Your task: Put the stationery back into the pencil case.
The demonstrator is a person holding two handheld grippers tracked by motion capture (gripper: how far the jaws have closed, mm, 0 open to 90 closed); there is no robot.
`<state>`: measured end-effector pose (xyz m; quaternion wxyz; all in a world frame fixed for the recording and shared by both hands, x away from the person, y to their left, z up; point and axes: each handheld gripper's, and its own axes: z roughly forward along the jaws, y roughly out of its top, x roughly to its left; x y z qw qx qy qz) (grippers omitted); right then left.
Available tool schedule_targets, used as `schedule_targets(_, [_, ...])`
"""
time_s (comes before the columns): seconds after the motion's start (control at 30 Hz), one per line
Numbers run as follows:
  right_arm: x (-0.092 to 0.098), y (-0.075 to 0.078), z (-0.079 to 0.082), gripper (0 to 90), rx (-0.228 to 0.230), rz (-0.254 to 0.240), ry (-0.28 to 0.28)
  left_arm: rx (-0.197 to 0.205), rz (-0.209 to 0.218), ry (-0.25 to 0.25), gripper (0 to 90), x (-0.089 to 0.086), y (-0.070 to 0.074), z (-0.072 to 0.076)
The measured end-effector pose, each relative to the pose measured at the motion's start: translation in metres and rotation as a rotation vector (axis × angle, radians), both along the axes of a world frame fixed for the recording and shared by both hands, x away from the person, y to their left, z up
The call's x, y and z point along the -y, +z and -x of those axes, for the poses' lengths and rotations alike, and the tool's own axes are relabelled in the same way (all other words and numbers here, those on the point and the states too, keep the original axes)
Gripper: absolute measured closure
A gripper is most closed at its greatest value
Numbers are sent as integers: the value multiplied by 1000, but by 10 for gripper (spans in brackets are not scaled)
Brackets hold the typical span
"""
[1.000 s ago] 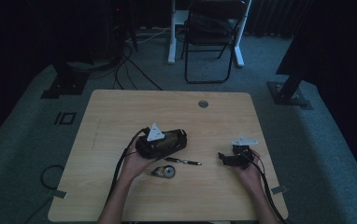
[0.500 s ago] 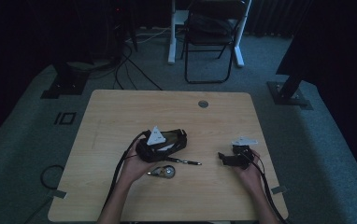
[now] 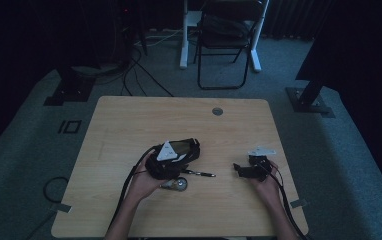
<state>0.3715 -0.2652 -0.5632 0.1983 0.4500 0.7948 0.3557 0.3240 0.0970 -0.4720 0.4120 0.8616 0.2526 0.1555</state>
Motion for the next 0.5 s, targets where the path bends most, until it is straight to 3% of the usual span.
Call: schedule_targets(0.5, [0,0,0,190,0,0,0,-17,-11,-45,448,7,-9,8])
